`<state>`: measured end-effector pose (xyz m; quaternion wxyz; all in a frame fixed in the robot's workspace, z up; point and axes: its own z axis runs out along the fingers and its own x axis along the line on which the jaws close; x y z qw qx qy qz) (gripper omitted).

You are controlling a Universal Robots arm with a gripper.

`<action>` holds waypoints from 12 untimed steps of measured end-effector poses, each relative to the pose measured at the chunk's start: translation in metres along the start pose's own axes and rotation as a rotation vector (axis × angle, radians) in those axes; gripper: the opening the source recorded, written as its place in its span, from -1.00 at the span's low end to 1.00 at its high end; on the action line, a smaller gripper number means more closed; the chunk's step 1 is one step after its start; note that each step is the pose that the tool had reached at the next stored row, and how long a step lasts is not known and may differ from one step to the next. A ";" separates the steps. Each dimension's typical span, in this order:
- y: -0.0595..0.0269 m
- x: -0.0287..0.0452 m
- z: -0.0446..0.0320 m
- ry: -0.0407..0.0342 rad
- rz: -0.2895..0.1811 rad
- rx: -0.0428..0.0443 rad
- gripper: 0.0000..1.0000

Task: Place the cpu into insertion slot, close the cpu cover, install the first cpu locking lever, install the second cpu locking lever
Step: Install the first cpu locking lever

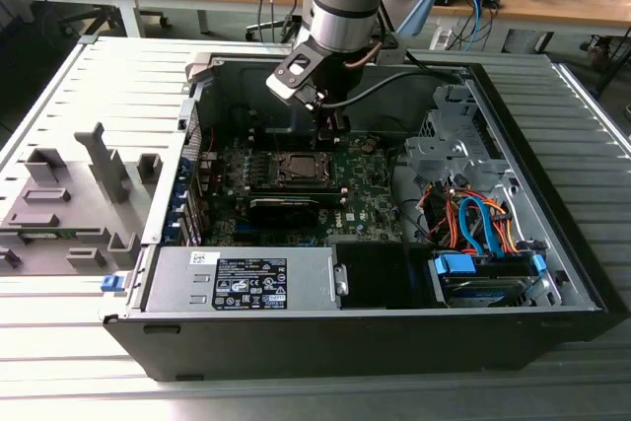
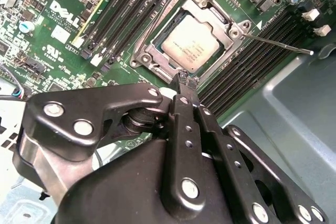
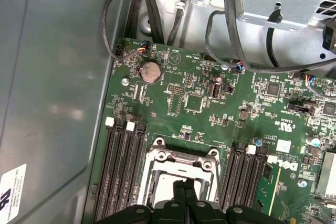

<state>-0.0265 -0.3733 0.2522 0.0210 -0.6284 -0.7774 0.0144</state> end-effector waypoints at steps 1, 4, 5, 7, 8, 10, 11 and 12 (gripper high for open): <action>0.0000 0.0000 0.0000 -0.0002 -0.004 0.0001 -0.79; 0.0000 0.0000 0.0000 -0.0011 -0.021 0.0004 -0.79; 0.0000 0.0000 0.0000 -0.0013 -0.026 0.0004 -0.79; 0.0000 0.0000 0.0000 -0.0016 -0.033 0.0005 -0.79; 0.0000 0.0000 0.0000 -0.0019 -0.037 0.0006 -0.79; 0.0000 0.0000 0.0000 -0.0022 -0.045 0.0007 -0.79; 0.0000 0.0000 0.0000 -0.0024 -0.048 0.0007 -0.79; 0.0000 0.0000 0.0000 -0.0024 -0.050 0.0008 -0.79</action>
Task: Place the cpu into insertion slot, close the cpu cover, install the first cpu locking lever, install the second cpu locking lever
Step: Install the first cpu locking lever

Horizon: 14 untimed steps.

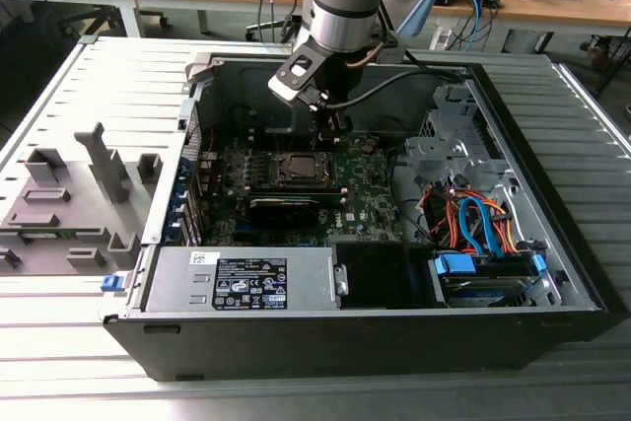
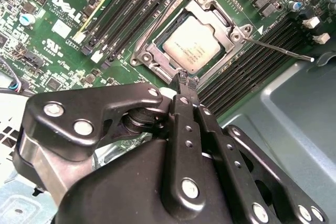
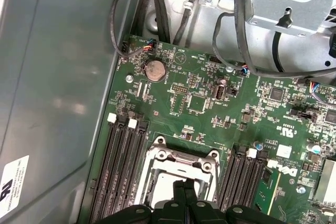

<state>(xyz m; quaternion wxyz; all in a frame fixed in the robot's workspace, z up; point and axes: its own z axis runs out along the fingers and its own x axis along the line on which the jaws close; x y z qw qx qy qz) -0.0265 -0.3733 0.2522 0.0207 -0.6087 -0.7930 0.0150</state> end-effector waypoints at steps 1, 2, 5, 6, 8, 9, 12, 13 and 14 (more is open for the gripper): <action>0.0000 0.0000 0.0000 -0.0003 -0.005 0.0001 -0.79; 0.0000 0.0000 0.0000 -0.0005 -0.008 0.0001 -0.79; 0.0000 0.0000 0.0000 -0.0008 -0.015 0.0002 -0.79; 0.0000 0.0000 0.0000 -0.0009 -0.017 0.0003 -0.79; 0.0000 0.0000 0.0000 -0.0012 -0.024 0.0004 -0.79; 0.0000 0.0000 0.0000 -0.0015 -0.030 0.0005 -0.79; 0.0000 0.0000 0.0000 -0.0020 -0.041 0.0006 -0.79; 0.0000 0.0000 0.0000 -0.0022 -0.044 0.0006 -0.79; 0.0000 0.0000 0.0000 -0.0023 -0.046 0.0007 -0.79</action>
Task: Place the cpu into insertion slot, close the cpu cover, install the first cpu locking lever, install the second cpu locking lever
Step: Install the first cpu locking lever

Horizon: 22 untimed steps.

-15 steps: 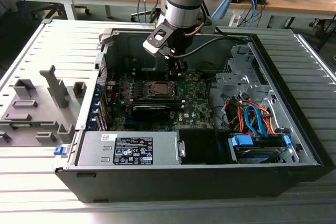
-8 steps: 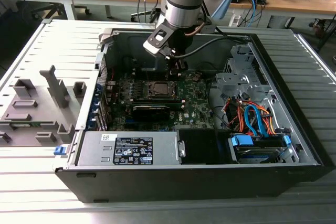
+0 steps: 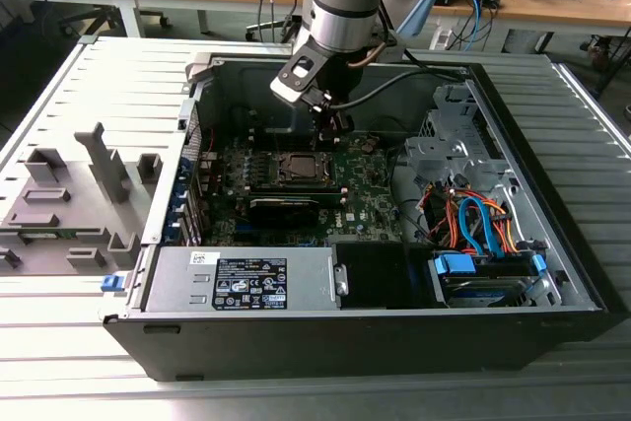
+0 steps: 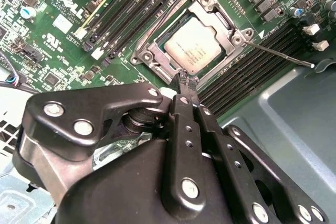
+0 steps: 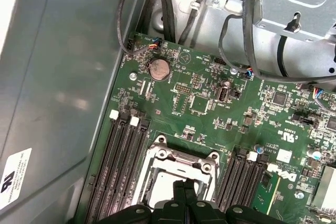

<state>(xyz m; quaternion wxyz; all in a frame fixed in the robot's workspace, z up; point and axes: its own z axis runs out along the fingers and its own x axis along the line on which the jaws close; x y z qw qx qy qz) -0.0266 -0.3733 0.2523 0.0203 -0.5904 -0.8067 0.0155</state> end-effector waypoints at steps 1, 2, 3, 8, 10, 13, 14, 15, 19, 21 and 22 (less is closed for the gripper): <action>0.0000 0.0000 0.0000 -0.0001 -0.003 0.0001 -0.79; 0.0000 0.0000 0.0000 -0.0002 -0.006 0.0000 -0.79; 0.0000 0.0000 0.0000 -0.0004 -0.008 0.0001 -0.79; 0.0000 0.0000 0.0000 -0.0012 -0.026 0.0004 -0.79; 0.0000 0.0000 0.0000 -0.0015 -0.031 0.0004 -0.79; 0.0000 0.0000 0.0000 -0.0019 -0.040 0.0005 -0.79; 0.0000 0.0000 0.0000 -0.0021 -0.043 0.0006 -0.79; 0.0000 0.0000 0.0000 -0.0023 -0.046 0.0007 -0.79; 0.0000 0.0000 0.0000 -0.0032 -0.066 0.0009 -0.79; 0.0000 0.0000 0.0000 -0.0040 -0.082 0.0012 -0.79; 0.0000 0.0000 0.0000 -0.0042 -0.086 0.0012 -0.79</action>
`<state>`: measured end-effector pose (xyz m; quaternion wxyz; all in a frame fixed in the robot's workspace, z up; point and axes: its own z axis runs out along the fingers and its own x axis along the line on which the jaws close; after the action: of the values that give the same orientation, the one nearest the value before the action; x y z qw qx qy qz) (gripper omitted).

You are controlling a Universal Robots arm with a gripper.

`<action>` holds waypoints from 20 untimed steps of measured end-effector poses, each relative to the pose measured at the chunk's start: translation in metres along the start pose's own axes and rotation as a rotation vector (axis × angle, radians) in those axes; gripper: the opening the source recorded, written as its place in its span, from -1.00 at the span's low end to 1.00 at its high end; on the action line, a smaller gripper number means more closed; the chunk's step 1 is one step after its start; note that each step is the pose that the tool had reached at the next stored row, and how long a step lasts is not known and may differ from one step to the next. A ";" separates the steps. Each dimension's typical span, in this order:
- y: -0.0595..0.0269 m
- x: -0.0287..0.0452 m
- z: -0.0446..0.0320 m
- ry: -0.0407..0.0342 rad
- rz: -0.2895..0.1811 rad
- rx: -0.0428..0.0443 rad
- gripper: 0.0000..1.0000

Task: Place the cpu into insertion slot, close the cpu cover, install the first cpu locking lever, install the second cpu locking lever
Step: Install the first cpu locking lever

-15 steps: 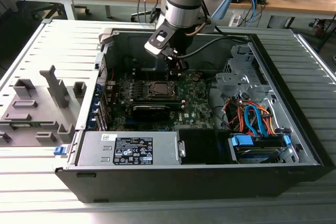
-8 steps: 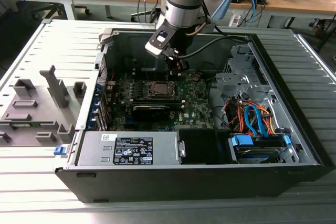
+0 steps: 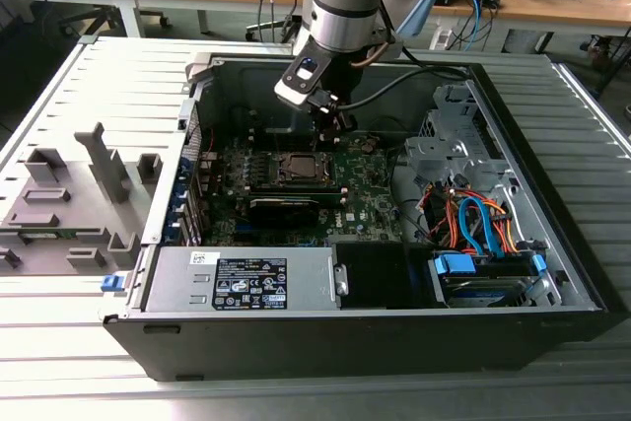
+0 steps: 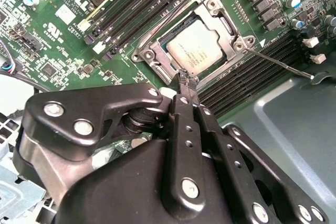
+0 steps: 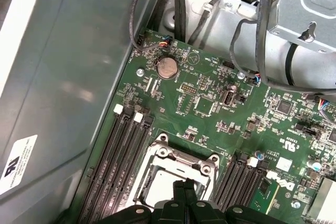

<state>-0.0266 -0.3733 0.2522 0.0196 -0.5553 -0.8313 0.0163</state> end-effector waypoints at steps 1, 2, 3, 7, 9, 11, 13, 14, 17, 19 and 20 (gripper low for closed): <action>0.0000 0.0000 0.0000 -0.0002 -0.005 0.0000 -0.79; 0.0000 0.0000 0.0000 -0.0004 -0.009 0.0001 -0.79; 0.0000 0.0000 0.0000 -0.0005 -0.011 0.0002 -0.79; 0.0000 0.0000 0.0000 -0.0011 -0.022 0.0003 -0.79; 0.0000 0.0000 0.0000 -0.0013 -0.027 0.0004 -0.79; 0.0000 0.0000 0.0000 -0.0016 -0.033 0.0005 -0.79; 0.0000 0.0000 0.0000 -0.0020 -0.041 0.0006 -0.79; 0.0000 0.0000 0.0000 -0.0022 -0.044 0.0006 -0.79; 0.0000 0.0000 0.0000 -0.0026 -0.052 0.0007 -0.79; 0.0000 0.0000 0.0000 -0.0029 -0.058 0.0009 -0.79; 0.0000 0.0000 0.0000 -0.0031 -0.061 0.0009 -0.79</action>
<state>-0.0265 -0.3733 0.2523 0.0191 -0.5296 -0.8479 0.0169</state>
